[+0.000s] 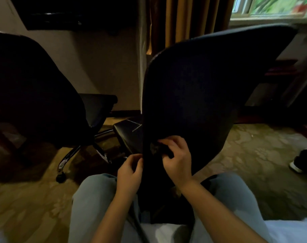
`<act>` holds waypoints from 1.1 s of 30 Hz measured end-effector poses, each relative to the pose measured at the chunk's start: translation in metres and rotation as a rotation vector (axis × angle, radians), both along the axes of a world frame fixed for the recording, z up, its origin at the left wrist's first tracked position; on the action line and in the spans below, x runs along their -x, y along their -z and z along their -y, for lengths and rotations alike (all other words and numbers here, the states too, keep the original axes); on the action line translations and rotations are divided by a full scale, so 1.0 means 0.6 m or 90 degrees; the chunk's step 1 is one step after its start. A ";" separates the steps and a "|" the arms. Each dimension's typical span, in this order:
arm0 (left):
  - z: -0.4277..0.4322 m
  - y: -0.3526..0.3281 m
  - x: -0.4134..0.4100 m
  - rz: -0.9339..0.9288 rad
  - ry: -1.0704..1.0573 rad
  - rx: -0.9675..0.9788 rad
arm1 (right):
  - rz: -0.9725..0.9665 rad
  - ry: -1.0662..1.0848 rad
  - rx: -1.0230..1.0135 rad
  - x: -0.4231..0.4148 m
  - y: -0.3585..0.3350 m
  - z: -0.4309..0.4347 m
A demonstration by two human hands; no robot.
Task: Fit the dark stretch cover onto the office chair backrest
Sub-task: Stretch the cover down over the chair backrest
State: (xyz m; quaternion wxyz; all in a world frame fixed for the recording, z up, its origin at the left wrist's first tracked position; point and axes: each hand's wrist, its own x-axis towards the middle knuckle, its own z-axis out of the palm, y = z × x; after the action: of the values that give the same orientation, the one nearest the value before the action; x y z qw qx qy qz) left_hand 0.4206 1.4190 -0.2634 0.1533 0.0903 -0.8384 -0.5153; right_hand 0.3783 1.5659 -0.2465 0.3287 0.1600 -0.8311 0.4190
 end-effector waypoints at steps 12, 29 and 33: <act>-0.014 -0.216 0.004 -0.261 0.038 0.060 | -0.182 -0.028 -0.063 0.005 -0.187 -0.029; -0.048 -0.393 0.052 -0.405 0.031 0.266 | -0.233 -0.090 -0.151 0.014 -0.418 -0.070; -0.051 -0.391 0.044 -0.444 0.026 0.269 | -0.219 -0.005 -0.074 0.060 -0.424 -0.145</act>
State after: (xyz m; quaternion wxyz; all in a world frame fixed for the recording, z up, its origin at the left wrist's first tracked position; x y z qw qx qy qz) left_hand 0.3944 1.4498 -0.0289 0.4329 -0.1399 -0.8253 -0.3346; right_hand 0.3421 1.6527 0.0082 0.4546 0.2509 -0.7849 0.3382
